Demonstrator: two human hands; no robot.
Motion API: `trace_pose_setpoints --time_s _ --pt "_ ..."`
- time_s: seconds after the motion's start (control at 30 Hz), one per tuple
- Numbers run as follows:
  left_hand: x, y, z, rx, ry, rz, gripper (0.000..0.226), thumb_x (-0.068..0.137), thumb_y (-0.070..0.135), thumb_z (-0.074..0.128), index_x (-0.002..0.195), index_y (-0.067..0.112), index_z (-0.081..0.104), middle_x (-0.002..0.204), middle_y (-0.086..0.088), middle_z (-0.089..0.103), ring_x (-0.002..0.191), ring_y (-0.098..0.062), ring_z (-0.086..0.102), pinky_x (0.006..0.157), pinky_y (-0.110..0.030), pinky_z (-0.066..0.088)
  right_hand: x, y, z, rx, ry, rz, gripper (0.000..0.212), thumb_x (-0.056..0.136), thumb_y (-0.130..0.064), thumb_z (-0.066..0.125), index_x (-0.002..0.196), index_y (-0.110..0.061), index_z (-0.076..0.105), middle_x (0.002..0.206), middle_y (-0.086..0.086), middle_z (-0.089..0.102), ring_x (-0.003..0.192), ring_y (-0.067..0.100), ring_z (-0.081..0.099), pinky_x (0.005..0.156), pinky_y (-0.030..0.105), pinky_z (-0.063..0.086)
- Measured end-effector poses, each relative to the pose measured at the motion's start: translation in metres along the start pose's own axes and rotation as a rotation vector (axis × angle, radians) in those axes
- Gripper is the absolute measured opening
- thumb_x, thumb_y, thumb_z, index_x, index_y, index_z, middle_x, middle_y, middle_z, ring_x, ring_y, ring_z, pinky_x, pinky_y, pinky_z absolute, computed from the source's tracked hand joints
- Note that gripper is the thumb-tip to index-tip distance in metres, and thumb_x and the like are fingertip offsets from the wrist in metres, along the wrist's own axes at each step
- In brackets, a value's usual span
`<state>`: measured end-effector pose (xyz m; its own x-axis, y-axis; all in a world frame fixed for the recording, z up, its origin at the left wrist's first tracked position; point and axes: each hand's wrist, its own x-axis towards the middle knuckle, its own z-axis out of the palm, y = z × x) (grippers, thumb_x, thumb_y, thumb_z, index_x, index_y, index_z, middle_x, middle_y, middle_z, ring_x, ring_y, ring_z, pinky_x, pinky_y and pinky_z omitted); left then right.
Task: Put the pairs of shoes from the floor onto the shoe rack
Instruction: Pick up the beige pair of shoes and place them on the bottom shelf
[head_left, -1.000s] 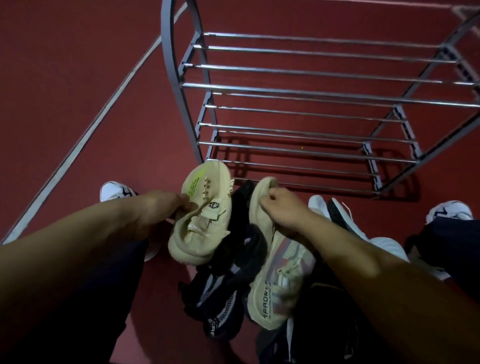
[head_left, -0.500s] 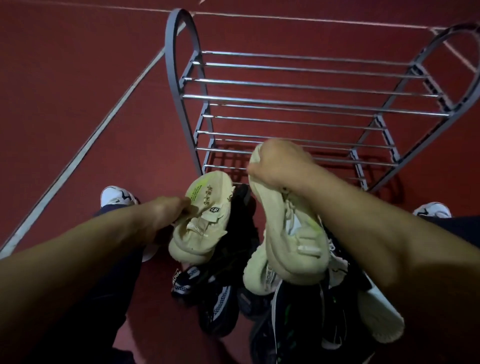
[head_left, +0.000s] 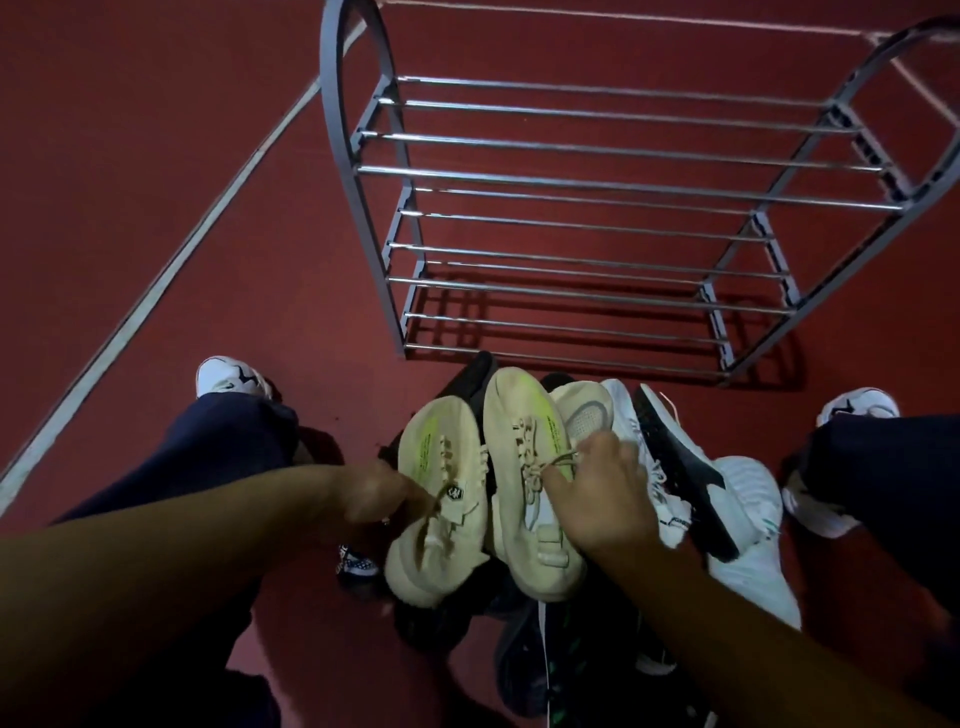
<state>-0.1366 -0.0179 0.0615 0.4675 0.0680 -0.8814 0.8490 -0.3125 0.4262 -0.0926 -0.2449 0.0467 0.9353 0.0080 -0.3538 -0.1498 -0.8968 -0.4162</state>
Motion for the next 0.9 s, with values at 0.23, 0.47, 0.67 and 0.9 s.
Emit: trace_pose_setpoints --time_s 0.23,0.47,0.67,0.9 --pt "0.018 -0.04 0.023 0.225 -0.224 0.041 0.074 0.043 0.038 0.091 0.109 0.011 0.073 0.115 -0.004 0.071 0.114 -0.026 0.063 0.09 -0.044 0.057 -0.043 0.013 0.027 0.314 -0.079 0.196 0.051 0.086 -0.05 0.062 0.125 -0.018 0.054 0.14 0.009 0.034 0.117 0.034 0.052 0.104 0.038 0.041" --pt "0.004 -0.017 0.014 0.023 -0.147 0.03 0.055 0.066 0.007 0.062 0.12 0.016 0.053 0.119 -0.027 0.06 0.088 -0.031 0.054 0.072 -0.04 0.05 -0.065 -0.002 0.033 0.621 -0.159 0.123 0.065 0.086 -0.019 0.071 0.142 -0.023 0.039 0.142 0.012 0.039 0.117 0.029 0.054 0.102 0.038 0.047" --pt "0.0 -0.005 -0.001 -0.064 -0.1 0.057 0.032 0.063 0.009 0.056 0.095 0.009 0.06 0.081 -0.012 0.054 0.063 -0.022 0.047 0.053 -0.026 0.04 -0.047 -0.01 0.028 0.954 -0.207 0.257 0.06 0.091 0.0 0.061 0.142 -0.02 0.039 0.123 0.012 0.06 0.085 0.025 0.066 0.063 0.036 0.06" --pt "0.02 0.034 -0.041 -0.281 0.138 0.073 0.017 0.073 -0.001 0.047 0.064 0.012 0.054 0.065 -0.008 0.048 0.059 -0.022 0.043 0.057 -0.027 0.038 0.028 -0.046 0.012 1.095 -0.219 0.233 0.055 0.096 -0.009 0.056 0.145 -0.03 0.042 0.13 0.001 0.06 0.096 0.023 0.069 0.076 0.04 0.061"
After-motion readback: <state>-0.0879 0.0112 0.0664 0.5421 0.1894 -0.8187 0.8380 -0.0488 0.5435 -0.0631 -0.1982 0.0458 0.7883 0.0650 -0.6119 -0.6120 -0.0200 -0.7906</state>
